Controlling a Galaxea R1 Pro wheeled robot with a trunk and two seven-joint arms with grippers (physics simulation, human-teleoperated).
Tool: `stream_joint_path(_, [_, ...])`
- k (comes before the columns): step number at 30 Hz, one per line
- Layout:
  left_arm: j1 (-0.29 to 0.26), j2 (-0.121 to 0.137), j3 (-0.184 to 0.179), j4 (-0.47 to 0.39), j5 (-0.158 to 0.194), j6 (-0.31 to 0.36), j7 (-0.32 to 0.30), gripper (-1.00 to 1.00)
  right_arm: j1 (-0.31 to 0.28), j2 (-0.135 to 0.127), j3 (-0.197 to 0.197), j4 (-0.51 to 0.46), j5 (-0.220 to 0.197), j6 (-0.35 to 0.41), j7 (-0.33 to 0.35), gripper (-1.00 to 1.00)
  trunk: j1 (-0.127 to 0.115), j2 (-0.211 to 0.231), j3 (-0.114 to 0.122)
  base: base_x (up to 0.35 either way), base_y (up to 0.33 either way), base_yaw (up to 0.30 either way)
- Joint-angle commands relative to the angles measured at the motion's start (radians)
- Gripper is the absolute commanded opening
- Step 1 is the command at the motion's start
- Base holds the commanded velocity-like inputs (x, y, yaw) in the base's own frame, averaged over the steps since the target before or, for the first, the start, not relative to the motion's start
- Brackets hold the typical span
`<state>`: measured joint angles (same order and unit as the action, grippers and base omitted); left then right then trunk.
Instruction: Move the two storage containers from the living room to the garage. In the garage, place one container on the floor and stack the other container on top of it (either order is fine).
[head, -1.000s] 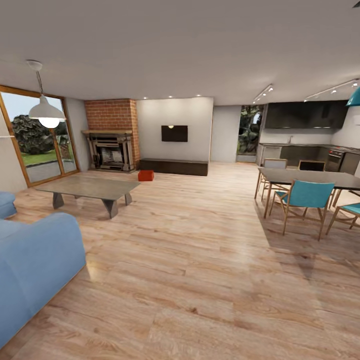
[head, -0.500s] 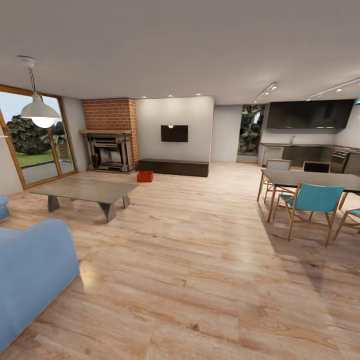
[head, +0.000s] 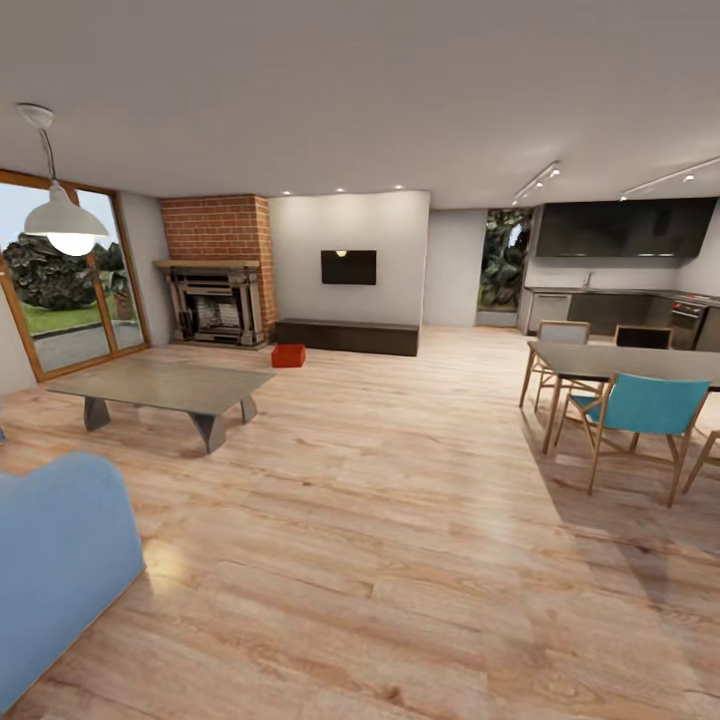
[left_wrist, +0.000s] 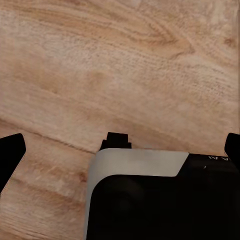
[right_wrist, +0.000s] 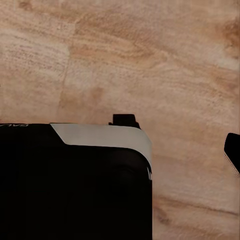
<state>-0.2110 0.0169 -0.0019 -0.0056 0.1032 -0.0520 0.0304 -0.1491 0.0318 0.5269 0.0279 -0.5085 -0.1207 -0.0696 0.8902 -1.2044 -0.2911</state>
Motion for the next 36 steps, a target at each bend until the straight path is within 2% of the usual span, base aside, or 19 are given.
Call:
stream_joint_path(1, [-0.001,0.000,-0.001,0.001,0.010,-0.003,0.000,1.00,-0.001,0.001,0.008,0.003,-0.008,-0.005,-0.001,1.00,0.001,-0.001,-0.001,0.316,0.000,0.000])
stream_joint_path(36, [-0.001,0.000,-0.001,0.001,0.010,-0.003,0.000,1.00,-0.001,0.000,0.008,0.003,-0.008,-0.004,-0.001,1.00,0.001,-0.001,-0.001,0.316,0.000,0.000])
